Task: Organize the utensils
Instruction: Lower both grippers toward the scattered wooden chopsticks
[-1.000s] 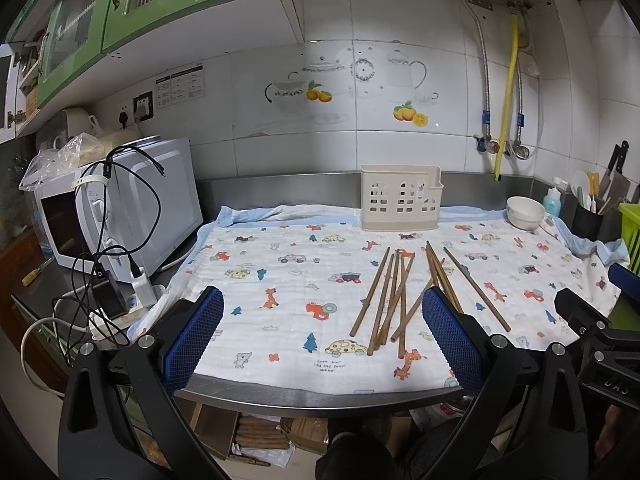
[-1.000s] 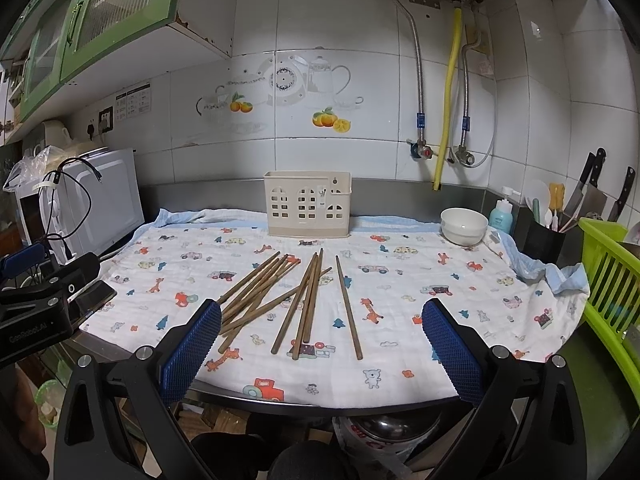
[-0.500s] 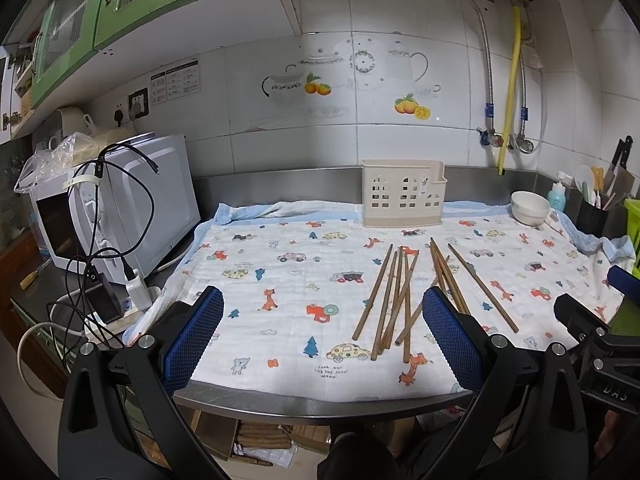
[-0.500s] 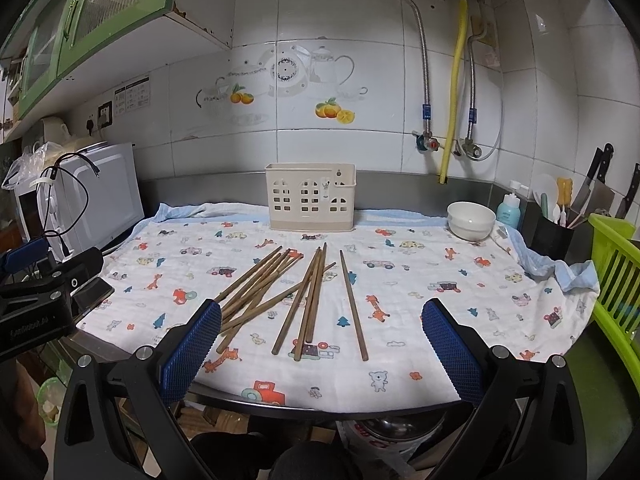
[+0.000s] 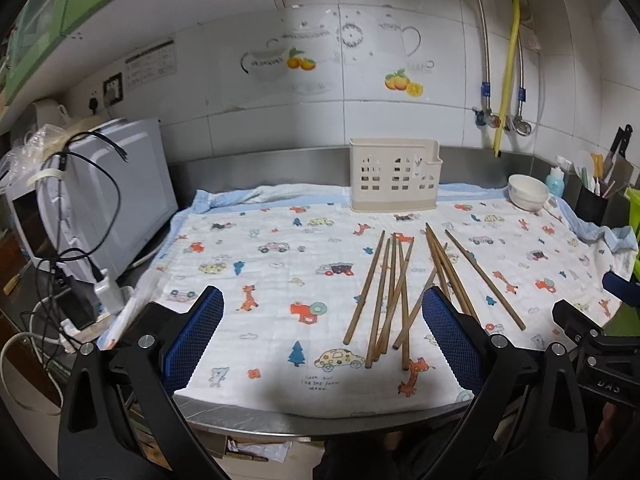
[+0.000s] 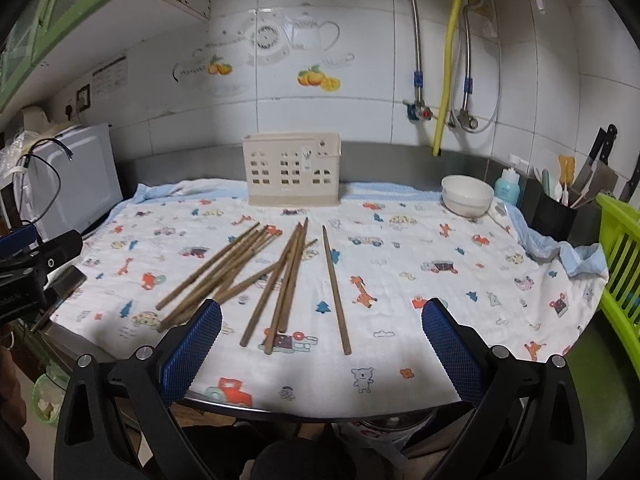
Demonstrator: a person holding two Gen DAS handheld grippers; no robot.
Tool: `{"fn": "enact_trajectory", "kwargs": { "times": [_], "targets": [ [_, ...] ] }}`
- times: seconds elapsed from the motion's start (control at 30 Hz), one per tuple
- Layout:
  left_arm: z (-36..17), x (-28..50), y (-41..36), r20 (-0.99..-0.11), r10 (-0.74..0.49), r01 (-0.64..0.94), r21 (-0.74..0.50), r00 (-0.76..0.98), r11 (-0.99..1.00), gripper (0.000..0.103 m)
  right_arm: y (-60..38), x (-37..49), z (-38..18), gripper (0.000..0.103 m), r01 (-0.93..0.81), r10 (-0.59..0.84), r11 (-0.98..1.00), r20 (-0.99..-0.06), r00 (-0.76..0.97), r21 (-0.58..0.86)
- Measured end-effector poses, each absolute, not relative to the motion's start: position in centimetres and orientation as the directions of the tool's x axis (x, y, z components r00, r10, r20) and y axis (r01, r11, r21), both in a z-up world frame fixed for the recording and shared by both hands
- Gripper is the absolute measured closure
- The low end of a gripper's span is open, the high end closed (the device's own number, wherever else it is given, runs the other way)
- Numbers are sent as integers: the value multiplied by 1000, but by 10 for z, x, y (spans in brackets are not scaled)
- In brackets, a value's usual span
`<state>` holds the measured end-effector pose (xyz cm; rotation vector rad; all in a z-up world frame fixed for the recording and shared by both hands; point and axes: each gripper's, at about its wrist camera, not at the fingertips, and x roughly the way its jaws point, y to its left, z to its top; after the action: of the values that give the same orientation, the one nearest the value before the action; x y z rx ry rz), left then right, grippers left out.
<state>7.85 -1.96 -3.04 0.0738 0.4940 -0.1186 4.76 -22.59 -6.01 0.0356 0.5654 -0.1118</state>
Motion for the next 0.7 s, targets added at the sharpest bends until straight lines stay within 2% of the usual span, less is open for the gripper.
{"fn": "enact_trajectory", "kwargs": {
  "times": [0.27,0.43,0.63,0.7],
  "targets": [
    [-53,109,-18,-549,-141,186,27,824,982,5,-237,74,-86,6,100,-84,995,-591,802,-6],
    [-71,131,-12,-600,-171,193,-28,782,981,6,-243,88,-99,7,82,-70,997,-612,788,-8],
    [-87,150,-14,-633,-162,198,-13,757,980,7,-252,100,-110,7,77,-66,997,-632,772,-11],
    [-92,157,-15,-641,-157,202,-4,751,979,11,-255,103,-113,7,76,-64,997,-635,770,-9]
  ]
}}
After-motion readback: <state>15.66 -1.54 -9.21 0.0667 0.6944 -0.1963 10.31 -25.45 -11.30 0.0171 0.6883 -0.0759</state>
